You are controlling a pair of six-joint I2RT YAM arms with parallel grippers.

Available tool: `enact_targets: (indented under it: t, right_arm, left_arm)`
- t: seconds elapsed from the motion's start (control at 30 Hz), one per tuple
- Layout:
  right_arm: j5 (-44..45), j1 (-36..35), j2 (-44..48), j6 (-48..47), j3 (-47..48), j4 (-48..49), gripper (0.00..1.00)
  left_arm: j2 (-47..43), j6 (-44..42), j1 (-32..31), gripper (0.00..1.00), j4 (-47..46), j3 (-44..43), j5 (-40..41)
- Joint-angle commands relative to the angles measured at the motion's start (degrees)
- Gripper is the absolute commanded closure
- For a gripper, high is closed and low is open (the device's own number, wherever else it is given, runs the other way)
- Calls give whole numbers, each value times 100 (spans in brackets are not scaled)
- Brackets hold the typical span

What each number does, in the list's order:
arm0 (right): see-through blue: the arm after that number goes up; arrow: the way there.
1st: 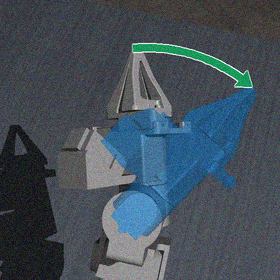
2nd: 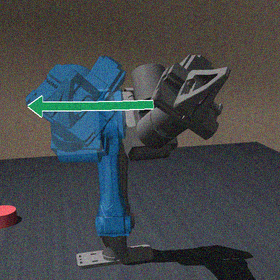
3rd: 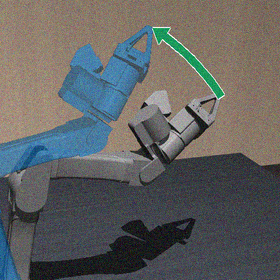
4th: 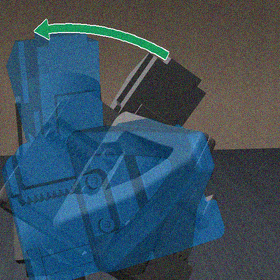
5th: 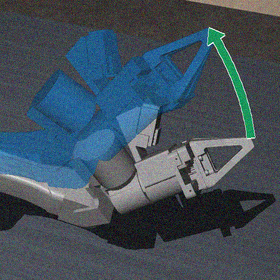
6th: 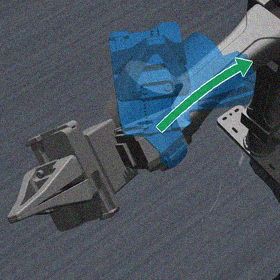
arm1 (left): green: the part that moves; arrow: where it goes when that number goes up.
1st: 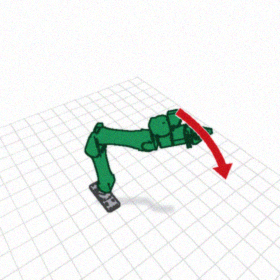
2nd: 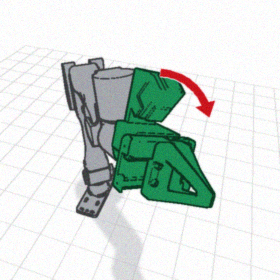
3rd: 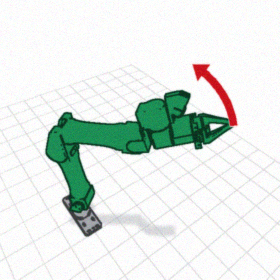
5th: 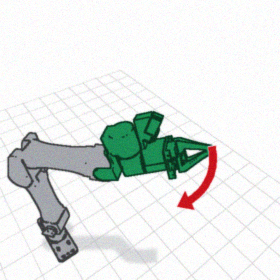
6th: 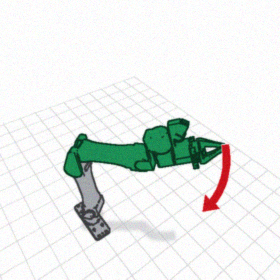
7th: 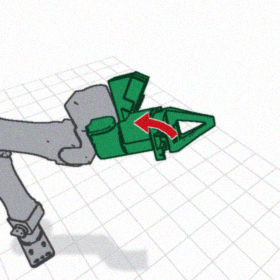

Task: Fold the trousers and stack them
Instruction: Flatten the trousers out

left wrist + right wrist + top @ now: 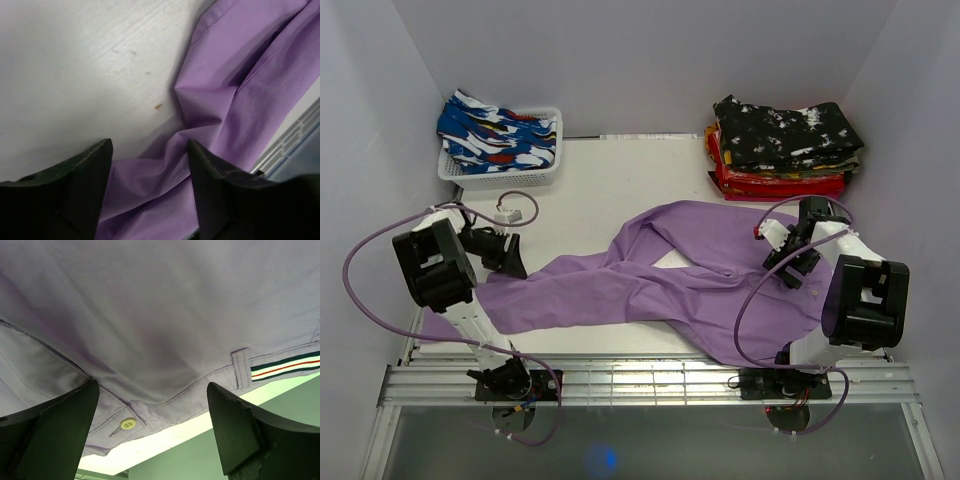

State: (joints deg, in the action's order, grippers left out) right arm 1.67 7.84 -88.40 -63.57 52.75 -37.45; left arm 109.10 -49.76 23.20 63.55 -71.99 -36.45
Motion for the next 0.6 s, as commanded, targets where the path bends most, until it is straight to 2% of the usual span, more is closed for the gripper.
enact_targets:
  t: [0.0, 0.07, 0.1, 0.2, 0.37, 0.57]
  right_arm:
    - [-106, -19, 165, -191, -133, -122, 7]
    - [-106, -19, 165, -191, -151, -122, 7]
    - [-106, -28, 174, -217, -186, -122, 7]
    - [-10, -36, 218, -340, -352, 9, 7]
    - [351, -28, 209, -586, -625, 370, 7]
    - [430, -36, 227, -753, -591, 449, 7]
  left_arm:
    - [-371, -245, 0, 38, 237, 272, -196]
    - [-450, -271, 0, 56, 246, 299, -345]
    - [-468, -254, 0, 74, 228, 273, -406]
    - [-582, -113, 0, 100, 219, 20, -644]
    - [-1021, 386, 44, 100, -140, -517, -706]
    - [-1777, 845, 325, 100, -1282, -730, -189]
